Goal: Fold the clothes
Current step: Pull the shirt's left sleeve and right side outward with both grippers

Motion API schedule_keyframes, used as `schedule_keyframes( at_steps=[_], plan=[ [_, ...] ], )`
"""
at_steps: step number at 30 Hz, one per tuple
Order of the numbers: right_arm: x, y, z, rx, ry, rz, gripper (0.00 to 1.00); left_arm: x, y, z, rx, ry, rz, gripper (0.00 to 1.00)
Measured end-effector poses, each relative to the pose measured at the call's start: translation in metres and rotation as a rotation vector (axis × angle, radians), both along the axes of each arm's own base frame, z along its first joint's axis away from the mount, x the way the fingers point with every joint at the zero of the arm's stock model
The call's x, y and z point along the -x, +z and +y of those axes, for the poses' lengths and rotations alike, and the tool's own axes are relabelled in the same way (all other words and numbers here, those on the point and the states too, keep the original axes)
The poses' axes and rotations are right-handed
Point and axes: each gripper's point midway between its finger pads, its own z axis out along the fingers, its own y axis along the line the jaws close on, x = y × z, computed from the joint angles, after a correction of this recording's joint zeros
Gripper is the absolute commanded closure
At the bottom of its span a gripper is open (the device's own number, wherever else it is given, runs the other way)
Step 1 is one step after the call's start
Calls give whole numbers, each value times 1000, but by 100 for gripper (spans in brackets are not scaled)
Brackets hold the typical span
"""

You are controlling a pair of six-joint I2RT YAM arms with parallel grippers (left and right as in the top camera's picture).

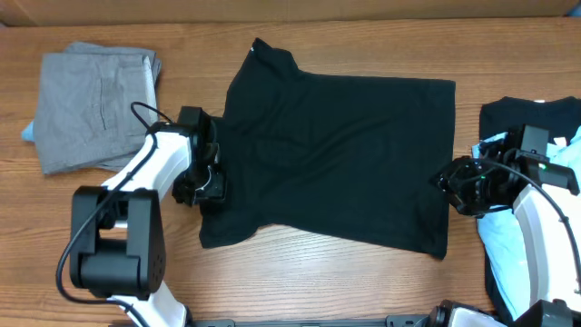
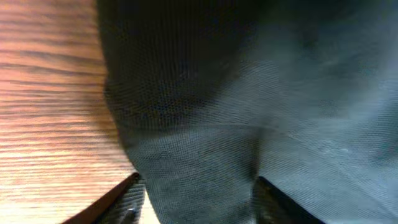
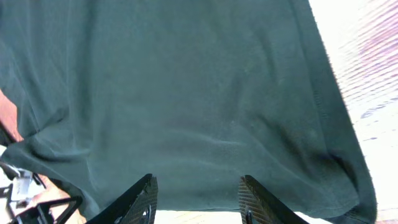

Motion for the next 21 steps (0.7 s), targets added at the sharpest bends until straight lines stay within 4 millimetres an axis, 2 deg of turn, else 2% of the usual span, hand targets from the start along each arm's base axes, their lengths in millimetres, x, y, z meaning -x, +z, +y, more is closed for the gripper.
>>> schedule_keyframes(
  at_steps=[2,5,8,11,13,15,16,18,21],
  plan=[
    [0,-1,3,10,15,2,53,4,-4,3,-18,-2,22,94],
    [1,-2,4,30,26,8,53,15,-4,5,-27,15,69,96],
    [1,-4,1,51,24,14,53,42,-1,9,-61,64,192,96],
    [3,-6,-3,74,-1,31,53,80,11,26,-139,148,354,96],
    [3,-7,-7,92,-14,37,53,91,18,37,-172,200,403,96],
    [2,-7,-10,104,-25,38,53,92,22,49,-183,260,403,96],
    [2,-8,-11,110,-30,40,51,91,23,54,-183,284,393,93],
    [0,-11,-14,119,-44,47,49,91,27,61,-176,322,377,75],
    [-5,-18,-18,134,-59,58,43,93,31,63,-166,343,380,62]
  ],
)
